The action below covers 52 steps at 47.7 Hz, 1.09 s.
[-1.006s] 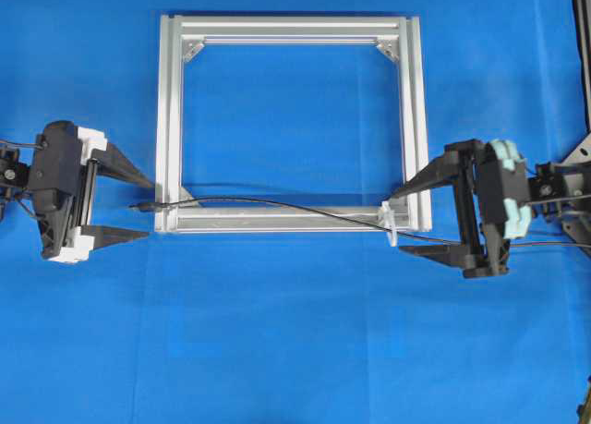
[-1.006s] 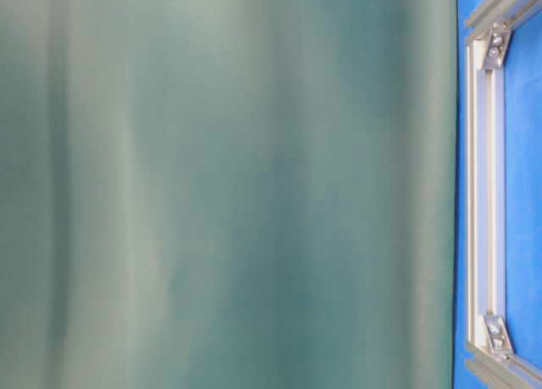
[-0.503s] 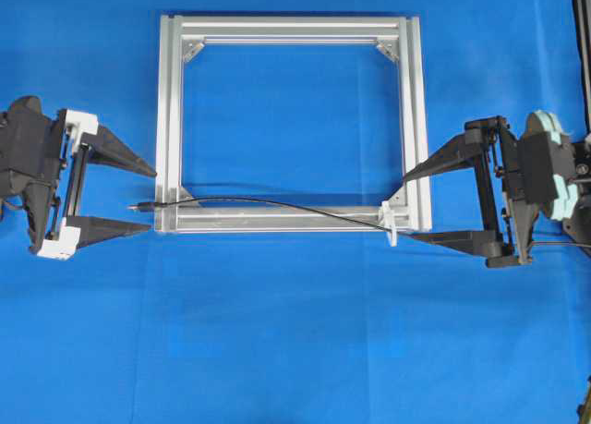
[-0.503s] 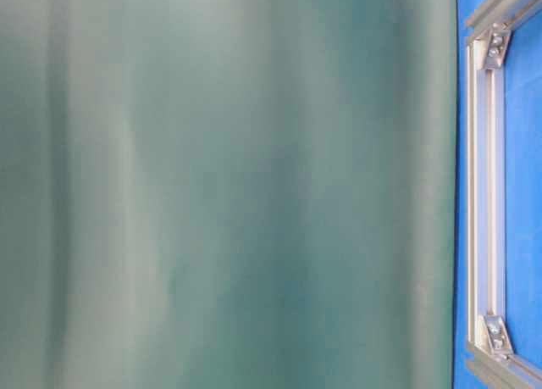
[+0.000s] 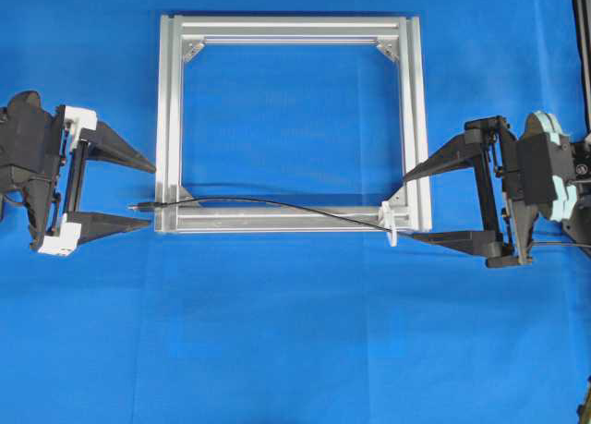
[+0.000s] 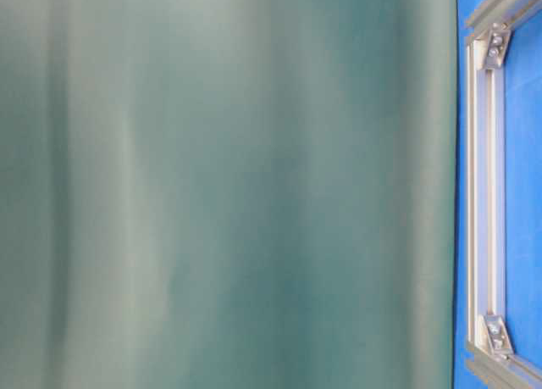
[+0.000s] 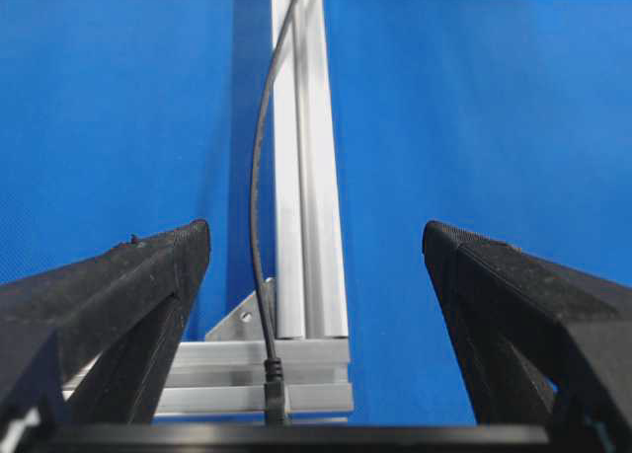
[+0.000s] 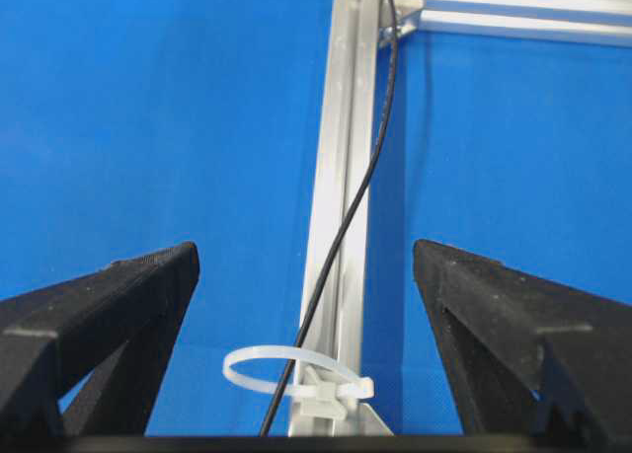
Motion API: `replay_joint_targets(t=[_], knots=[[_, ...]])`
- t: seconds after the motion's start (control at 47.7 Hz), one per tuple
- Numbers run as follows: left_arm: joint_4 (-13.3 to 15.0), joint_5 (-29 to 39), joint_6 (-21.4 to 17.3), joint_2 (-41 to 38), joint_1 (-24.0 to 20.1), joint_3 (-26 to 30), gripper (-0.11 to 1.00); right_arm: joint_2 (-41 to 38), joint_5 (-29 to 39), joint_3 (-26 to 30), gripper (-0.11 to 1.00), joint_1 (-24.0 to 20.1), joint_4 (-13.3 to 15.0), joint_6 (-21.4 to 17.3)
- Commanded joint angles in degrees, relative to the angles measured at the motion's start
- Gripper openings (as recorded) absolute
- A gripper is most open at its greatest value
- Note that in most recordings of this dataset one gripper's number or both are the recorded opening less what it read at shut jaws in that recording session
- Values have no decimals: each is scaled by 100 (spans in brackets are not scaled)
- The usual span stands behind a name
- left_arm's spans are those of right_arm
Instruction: Insert the wire through the string loop located on the right side.
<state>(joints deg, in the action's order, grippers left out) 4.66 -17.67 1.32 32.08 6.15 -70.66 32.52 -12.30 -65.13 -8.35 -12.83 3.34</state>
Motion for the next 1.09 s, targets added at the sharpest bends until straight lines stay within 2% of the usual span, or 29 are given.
replay_joint_targets(t=[0.0, 1.069], knots=[[-9, -26, -9, 18, -18, 79, 90, 18, -26, 114, 93, 18, 18, 9], [-18, -26, -9, 141, -26, 53, 90, 18, 18, 114, 93, 18, 18, 9]])
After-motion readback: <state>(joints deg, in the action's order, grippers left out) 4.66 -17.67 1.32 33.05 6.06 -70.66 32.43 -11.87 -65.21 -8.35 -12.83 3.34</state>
